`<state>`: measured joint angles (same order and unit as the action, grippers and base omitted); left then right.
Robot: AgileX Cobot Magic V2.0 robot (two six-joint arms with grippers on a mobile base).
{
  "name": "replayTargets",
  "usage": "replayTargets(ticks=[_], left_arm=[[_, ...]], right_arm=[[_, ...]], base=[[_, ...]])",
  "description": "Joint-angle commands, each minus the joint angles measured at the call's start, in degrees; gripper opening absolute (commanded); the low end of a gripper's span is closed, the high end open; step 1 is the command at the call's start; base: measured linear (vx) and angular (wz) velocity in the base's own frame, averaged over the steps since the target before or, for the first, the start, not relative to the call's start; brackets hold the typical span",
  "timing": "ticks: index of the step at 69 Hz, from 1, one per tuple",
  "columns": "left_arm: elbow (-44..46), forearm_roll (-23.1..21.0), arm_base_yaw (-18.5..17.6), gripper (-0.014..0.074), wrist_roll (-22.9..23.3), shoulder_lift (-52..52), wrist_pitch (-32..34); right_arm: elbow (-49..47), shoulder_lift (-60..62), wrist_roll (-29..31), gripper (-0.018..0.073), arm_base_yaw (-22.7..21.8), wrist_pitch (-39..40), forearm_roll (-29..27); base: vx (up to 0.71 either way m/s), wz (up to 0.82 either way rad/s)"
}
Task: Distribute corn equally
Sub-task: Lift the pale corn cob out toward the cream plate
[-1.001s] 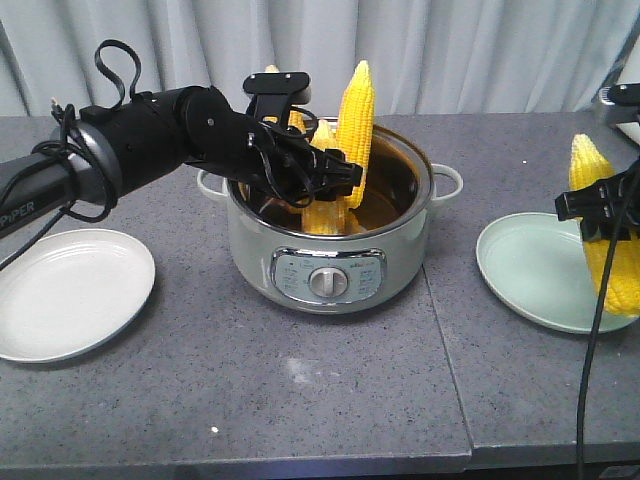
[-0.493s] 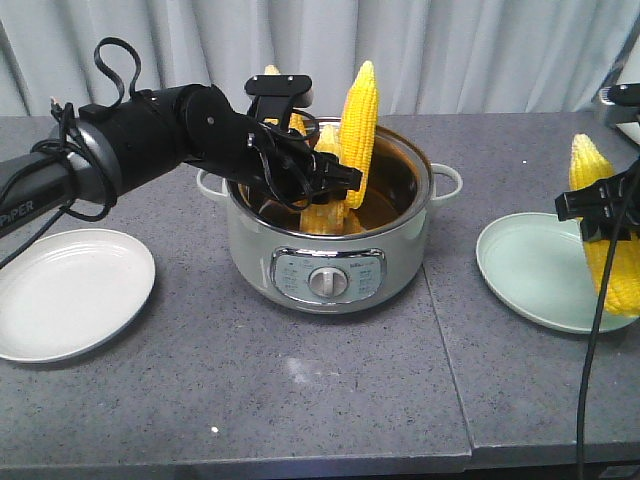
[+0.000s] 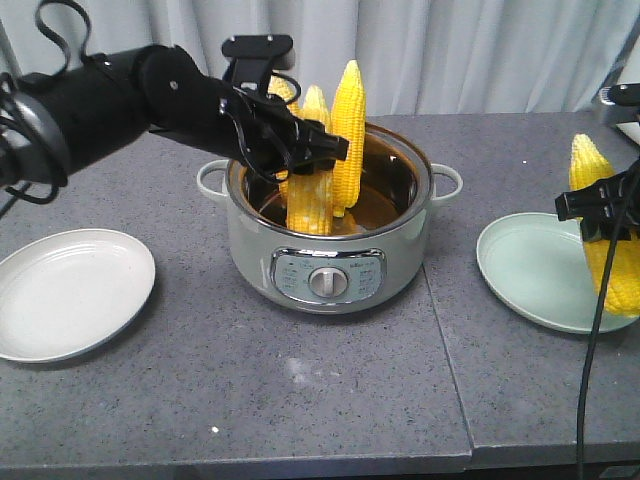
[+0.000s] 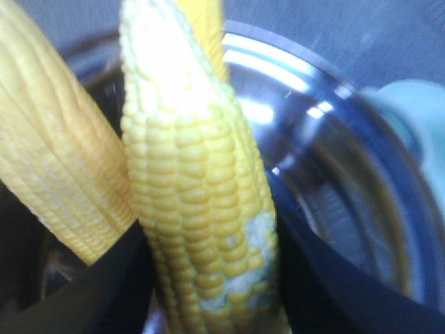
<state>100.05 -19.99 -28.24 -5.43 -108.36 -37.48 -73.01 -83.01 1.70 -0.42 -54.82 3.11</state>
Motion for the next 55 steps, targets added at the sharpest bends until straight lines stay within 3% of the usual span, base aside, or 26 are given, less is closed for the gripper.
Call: replayTargets(ticks=[1,17,32,44,55], left_arm=[[1.57,0.66,0.02,0.0172,-0.02,6.94,2.73],[1.52,8.16,0.93,0.0172,2.17,13.2,-2.22],[1.52,12.76,5.5,0.0172,5.43,17.88,-9.17],[1.46,17.47,9.19,0.0172,5.43,20.58,-15.97],[-0.49,20.99,11.75,0.0172,7.76,23.3,-17.33]], right_arm=[[-1.45,2.16,0.69,0.026,-0.37,2.44,0.33],[-1.45,2.16,0.69,0.026,-0.37,2.44,0.33],[-1.45,2.16,0.69,0.026,-0.37,2.44,0.33],[-1.45,2.16,0.69,0.026,-0.37,2.44,0.33],[-1.45,2.16,0.69,0.026,-0.37,2.44,0.33]], base=[[0.0,0.0],[0.0,0.0],[0.0,0.0],[0.0,0.0],[0.0,0.0]])
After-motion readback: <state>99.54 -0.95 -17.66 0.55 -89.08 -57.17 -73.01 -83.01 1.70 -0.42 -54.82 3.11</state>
